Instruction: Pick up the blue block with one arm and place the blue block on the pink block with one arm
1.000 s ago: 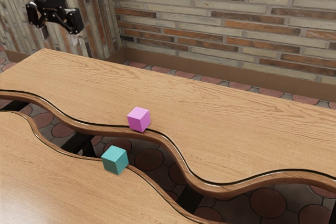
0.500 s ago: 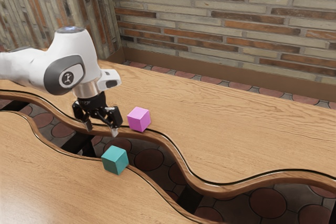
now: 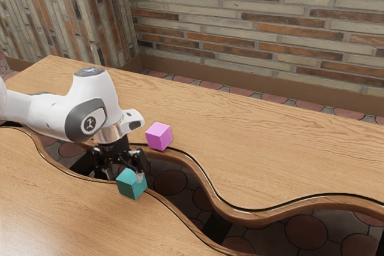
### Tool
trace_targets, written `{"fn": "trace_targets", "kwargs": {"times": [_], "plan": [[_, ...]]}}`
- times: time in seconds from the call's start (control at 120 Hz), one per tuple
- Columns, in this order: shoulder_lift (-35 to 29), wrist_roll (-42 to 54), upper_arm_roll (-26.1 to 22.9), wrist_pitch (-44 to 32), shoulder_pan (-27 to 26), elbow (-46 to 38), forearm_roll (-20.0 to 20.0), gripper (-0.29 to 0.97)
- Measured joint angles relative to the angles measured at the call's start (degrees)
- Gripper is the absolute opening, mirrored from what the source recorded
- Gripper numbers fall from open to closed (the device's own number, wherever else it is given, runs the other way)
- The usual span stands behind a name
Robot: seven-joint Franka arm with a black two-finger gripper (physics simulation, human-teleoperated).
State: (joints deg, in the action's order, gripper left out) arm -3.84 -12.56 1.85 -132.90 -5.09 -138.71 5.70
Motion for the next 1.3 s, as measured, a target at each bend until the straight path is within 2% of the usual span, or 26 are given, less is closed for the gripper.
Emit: {"fn": "trace_targets", "kwargs": {"times": [0.242,0.592,1.3], "plan": [[1.74,-0.67,0.06,-1.99,0.37,0.29,-0.23,0.68],[6.92,5.84,0.09,-7.62,1.98,2.32,-4.53,0.68],[12.96,12.10,0.09,-12.25,2.62,3.48,-4.74,0.68]]}}
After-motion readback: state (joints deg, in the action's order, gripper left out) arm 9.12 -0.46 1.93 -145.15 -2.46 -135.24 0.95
